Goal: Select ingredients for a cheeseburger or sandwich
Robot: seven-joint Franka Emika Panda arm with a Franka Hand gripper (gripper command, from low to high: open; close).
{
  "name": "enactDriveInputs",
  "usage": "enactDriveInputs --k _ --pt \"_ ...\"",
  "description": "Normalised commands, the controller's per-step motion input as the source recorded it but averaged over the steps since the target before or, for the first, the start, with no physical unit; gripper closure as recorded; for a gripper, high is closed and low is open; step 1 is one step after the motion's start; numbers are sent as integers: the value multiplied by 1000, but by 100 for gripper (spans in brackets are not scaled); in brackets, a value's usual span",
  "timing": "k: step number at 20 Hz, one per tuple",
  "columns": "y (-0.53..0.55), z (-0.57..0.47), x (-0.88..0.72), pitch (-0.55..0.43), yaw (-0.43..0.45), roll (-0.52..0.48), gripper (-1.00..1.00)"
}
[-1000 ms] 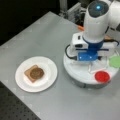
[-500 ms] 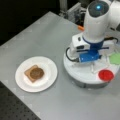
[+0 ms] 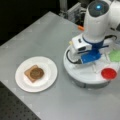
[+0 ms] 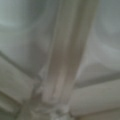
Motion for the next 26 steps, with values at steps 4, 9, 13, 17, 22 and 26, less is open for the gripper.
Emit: enactDriveInputs --k 4,9,13,17,22,26 --pt "-64 9 -53 -95 191 122 -100" --pt "-69 15 -58 -98 206 110 -100" --pt "-73 16 -63 -92 205 106 -100" --pt "-67 21 -44 -99 210 104 -100" --pt "-62 29 -51 -97 155 103 -100" --pt "-69 29 -69 -95 107 105 -100"
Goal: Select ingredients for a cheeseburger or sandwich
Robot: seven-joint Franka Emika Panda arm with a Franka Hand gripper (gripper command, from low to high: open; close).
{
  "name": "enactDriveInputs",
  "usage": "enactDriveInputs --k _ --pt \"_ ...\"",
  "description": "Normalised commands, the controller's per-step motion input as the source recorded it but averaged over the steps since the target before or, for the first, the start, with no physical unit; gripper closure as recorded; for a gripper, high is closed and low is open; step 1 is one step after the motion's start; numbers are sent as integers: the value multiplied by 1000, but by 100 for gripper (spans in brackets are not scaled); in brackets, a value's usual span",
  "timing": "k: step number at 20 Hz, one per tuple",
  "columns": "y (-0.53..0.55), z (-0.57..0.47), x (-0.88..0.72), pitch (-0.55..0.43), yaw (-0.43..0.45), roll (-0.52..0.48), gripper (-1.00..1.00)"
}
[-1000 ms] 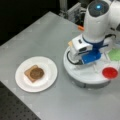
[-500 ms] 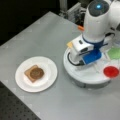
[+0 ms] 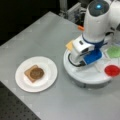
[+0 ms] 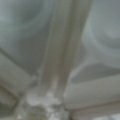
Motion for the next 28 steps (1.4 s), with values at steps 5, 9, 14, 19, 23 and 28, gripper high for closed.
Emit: enactDriveInputs --k 5,9,14,19,23,28 --pt "-59 29 -87 -97 69 102 -100" --pt "-20 32 -110 -94 42 101 -100" --pt "17 59 -142 -74 -7 98 -100" --pt "44 55 -128 -43 -8 90 -100" --pt "30 70 -146 -8 -61 108 -100" --pt "12 170 -166 -3 -209 102 -100"
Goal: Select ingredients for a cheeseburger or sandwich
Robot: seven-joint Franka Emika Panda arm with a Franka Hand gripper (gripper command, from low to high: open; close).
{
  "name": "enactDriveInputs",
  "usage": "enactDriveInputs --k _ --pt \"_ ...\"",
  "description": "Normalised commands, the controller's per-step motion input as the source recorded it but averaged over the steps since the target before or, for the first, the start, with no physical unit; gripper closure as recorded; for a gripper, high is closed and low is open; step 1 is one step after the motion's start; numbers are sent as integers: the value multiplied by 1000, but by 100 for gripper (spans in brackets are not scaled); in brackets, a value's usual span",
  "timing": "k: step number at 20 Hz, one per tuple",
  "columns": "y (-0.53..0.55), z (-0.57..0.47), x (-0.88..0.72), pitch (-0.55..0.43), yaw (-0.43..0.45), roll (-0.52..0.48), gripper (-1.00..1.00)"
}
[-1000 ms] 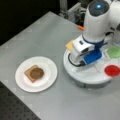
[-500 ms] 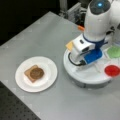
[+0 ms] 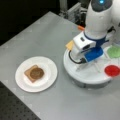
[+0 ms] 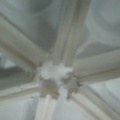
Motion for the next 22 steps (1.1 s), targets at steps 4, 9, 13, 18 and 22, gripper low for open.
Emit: enactDriveInputs --k 4,9,13,18,22 --pt "-40 242 -131 -11 -325 132 -100" --pt "-109 208 -48 -14 -521 194 -100" --pt "-193 235 43 7 -799 158 -100" --pt "-268 369 172 59 -902 195 -100" --pt "-333 366 228 166 -686 340 -100"
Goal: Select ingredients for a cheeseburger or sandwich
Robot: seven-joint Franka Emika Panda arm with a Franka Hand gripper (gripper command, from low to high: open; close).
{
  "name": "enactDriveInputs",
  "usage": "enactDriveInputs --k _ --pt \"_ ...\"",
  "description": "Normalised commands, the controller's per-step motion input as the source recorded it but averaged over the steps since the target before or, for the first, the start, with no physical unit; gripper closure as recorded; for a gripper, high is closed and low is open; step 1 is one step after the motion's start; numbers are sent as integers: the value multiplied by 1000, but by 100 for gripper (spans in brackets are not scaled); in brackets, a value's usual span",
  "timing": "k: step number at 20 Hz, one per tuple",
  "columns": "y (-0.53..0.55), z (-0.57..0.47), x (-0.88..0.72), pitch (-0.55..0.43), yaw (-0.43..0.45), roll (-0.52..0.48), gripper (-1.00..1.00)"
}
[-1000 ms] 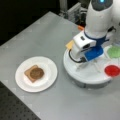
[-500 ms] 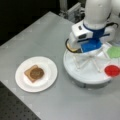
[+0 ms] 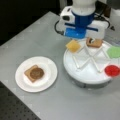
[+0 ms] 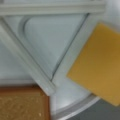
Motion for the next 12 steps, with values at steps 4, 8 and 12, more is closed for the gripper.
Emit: enactDriveInputs --k 4,8,12 --pt "-468 265 238 230 -344 513 -100" --pt "-550 158 271 196 -194 684 -100" --pt "-497 91 271 181 -22 712 -100"
